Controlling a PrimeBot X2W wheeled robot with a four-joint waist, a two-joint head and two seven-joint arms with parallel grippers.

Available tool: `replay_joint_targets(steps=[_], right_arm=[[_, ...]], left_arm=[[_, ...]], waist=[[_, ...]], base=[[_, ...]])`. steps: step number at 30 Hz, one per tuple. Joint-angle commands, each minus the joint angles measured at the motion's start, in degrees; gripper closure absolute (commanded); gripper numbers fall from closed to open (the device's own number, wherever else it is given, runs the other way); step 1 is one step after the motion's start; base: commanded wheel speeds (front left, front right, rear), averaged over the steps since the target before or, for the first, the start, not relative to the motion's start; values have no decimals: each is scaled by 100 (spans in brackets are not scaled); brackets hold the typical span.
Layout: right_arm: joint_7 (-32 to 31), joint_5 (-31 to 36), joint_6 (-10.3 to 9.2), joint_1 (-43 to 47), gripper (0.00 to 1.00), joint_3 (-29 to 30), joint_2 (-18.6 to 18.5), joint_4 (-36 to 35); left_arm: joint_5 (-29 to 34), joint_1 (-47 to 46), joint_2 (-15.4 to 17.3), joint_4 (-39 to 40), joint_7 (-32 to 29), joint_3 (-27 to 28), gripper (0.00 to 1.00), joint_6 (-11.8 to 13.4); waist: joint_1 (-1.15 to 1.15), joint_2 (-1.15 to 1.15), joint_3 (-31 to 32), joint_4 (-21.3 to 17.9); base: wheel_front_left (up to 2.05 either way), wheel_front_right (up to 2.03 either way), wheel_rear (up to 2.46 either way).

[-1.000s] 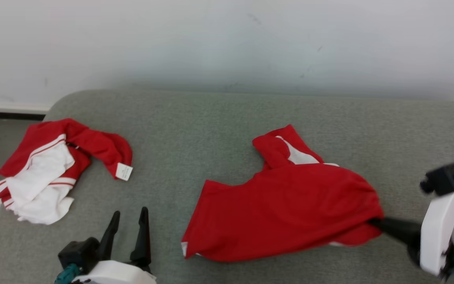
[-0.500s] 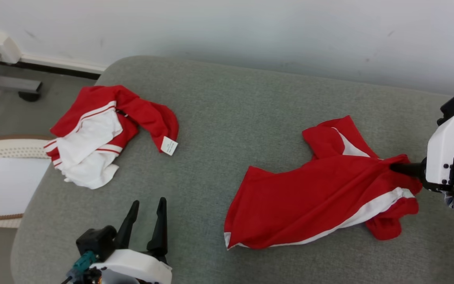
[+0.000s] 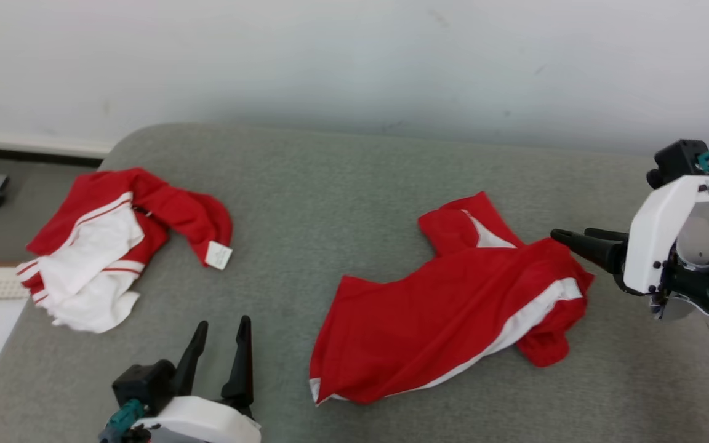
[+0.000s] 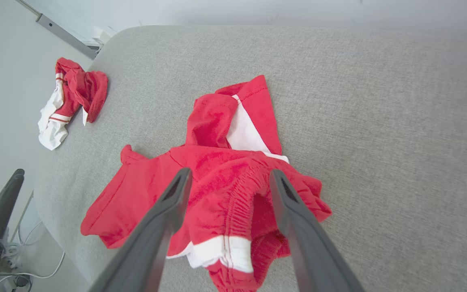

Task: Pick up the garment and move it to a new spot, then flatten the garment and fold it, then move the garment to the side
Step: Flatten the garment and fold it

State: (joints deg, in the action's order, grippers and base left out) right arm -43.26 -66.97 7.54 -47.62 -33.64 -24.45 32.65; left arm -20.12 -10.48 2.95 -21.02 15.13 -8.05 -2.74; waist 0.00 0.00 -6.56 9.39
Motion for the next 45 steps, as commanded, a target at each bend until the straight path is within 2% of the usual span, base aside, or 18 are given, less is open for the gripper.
replay_joint_targets(steps=[1, 4, 8, 12, 16, 20, 29, 30, 32, 40, 45], right_arm=[[191, -30, -10, 179, 0, -6, -146, -189], [743, -9, -10, 448, 0, 26, -368, -689], [2076, 367, -10, 896, 0, 129, -625, -1198], [3205, 628, -10, 1428, 0, 133, -641, -1451], [3905, 872, -10, 1783, 0, -9, -475, -1301], [4023, 914, -10, 1725, 0, -230, -210, -863], [3548, 725, -10, 1385, 0, -760, 41, -60], [3512, 687, -10, 1389, 39, -810, 25, -62], [3451, 586, -10, 1407, 100, -880, -44, -72], [3594, 316, -10, 1486, 100, -993, -412, -641], [3262, -5, -10, 1701, 100, -1044, -895, -1343]], left_arm=[[79, 73, 48, -10, 2, 19, 0, -10], [81, 135, 49, 5, 2, 46, 0, -12], [91, 162, 44, 37, 2, 53, 0, -18], [92, 191, 35, 60, 2, 20, 0, -27], [52, 159, 27, 28, 2, -5, 0, -63], [52, 87, 22, 0, 2, -40, 0, -67], [4, 63, 11, -111, 2, -94, 0, -78], [-1, 76, 11, -116, 2, -96, 0, -73], [-13, 109, 8, -127, 2, -97, 0, -58], [12, 243, 10, -92, 2, -42, 0, 0], [46, 267, 23, -73, 2, -9, 0, 1]], waist=[[0, 0, 217, -284], [0, 0, 301, -465], [0, 0, 309, -583], [0, 0, 276, -575], [0, 0, 209, -483], [0, 0, 143, -340], [0, 0, 154, -24], [0, 0, 166, -12], [0, 0, 195, 0], [0, 0, 305, -234], [0, 0, 317, -491]], base=[[0, 0, 0], [0, 0, 0], [0, 0, 0], [0, 0, 0], [0, 0, 0], [0, 0, 0], [0, 0, 0], [0, 0, 0], [0, 0, 0], [0, 0, 0], [0, 0, 0]])
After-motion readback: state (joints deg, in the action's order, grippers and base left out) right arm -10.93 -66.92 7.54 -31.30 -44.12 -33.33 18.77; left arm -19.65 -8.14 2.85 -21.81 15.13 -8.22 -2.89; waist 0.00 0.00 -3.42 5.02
